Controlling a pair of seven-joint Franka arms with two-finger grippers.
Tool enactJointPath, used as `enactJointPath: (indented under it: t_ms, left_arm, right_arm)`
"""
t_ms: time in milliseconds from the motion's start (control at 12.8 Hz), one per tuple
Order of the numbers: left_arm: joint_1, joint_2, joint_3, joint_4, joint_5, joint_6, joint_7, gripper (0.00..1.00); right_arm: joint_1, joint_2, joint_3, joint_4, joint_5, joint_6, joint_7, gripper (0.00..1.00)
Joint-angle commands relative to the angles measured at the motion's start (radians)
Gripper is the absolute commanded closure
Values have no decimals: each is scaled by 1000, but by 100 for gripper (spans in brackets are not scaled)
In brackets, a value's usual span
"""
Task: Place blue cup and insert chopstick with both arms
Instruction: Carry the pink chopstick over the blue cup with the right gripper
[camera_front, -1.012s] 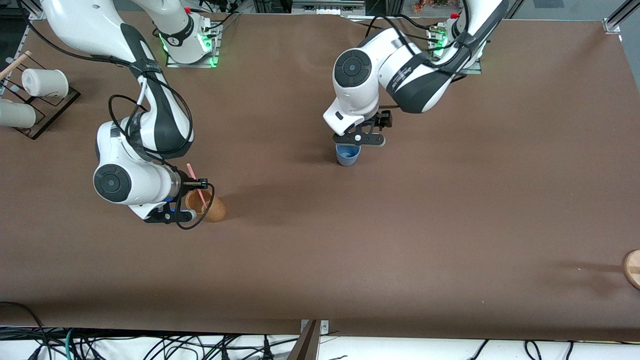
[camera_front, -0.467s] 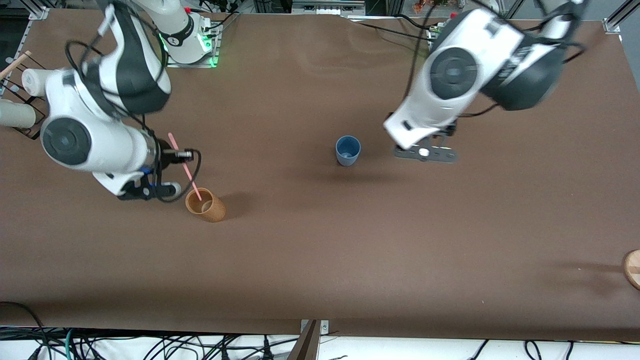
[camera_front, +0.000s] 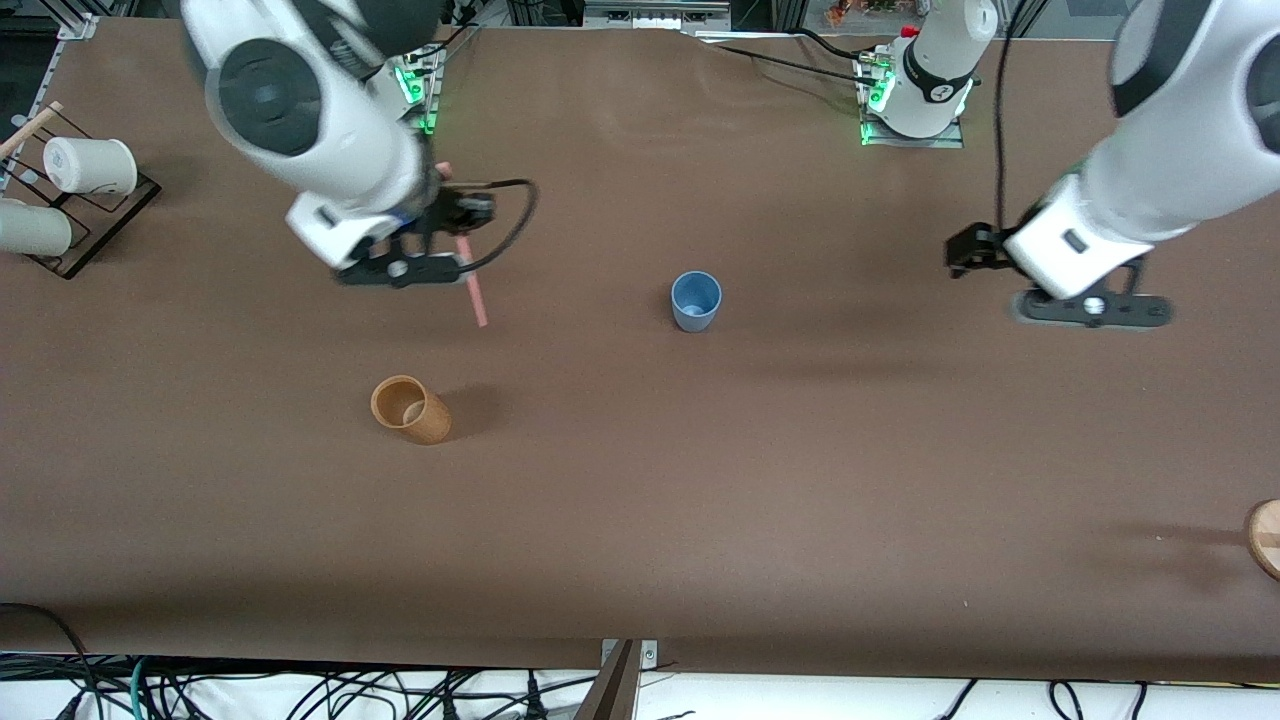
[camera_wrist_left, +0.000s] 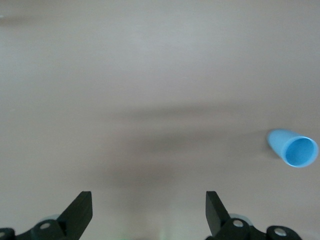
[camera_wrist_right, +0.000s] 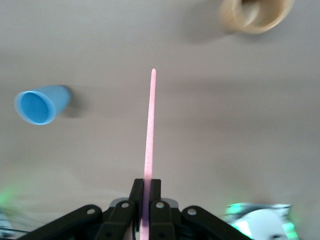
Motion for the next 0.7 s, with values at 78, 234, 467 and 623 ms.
enactJointPath:
  t_ms: [78,234,467,623]
  left_arm:
    - [-6,-121,59,-147,-23,150,115,0]
    - [10,-166,66,-192,-25,194,110,0]
    - [-38,-215,111,-249,-26,194,90,0]
    - [-50,-215,109,-244,-26,194,86,0]
  right_arm:
    - [165,120,-10,72,80,136,345,99]
    - [241,191,-10,108,93,249,494,99]
    - [291,309,-10,232,94,325,598,99]
    - [325,325,-10,214,94,392,654,99]
